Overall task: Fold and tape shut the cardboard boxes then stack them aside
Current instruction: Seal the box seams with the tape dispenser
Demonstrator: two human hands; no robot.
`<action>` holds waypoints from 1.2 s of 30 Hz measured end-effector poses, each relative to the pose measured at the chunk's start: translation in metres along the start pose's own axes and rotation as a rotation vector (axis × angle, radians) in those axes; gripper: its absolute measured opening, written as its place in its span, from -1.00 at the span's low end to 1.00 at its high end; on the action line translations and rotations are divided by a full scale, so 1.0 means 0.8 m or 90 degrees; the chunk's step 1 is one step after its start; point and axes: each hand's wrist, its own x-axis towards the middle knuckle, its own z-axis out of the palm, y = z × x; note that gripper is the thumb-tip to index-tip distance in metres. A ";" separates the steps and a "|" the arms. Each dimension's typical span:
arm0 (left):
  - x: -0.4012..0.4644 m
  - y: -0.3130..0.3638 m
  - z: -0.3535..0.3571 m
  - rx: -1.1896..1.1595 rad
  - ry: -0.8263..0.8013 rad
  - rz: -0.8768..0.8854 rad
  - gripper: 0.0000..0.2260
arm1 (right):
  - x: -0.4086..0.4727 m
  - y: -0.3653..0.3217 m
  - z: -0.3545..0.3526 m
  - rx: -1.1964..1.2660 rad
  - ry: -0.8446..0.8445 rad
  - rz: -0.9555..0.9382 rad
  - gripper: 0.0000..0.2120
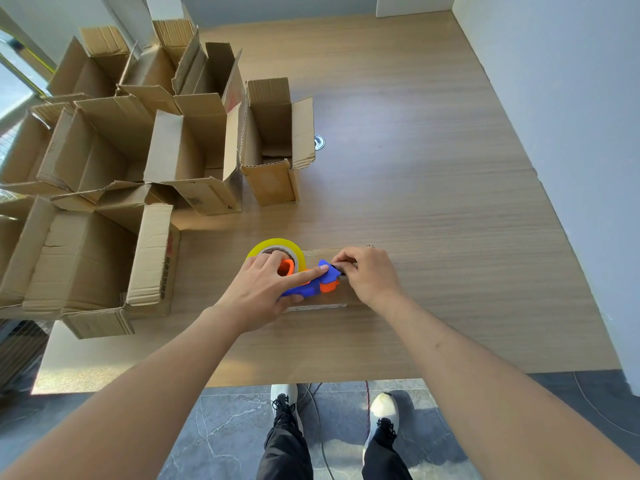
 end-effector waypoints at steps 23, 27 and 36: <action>-0.003 -0.001 0.006 -0.016 0.018 -0.003 -0.38 | -0.025 0.020 -0.033 0.010 0.064 0.005 -0.89; -0.006 -0.001 0.005 -0.018 0.006 0.001 -0.37 | -0.031 0.018 -0.034 0.020 0.076 0.004 -0.89; -0.005 -0.001 0.003 -0.022 -0.019 -0.006 -0.33 | -0.044 0.043 -0.054 0.059 0.096 0.089 -0.81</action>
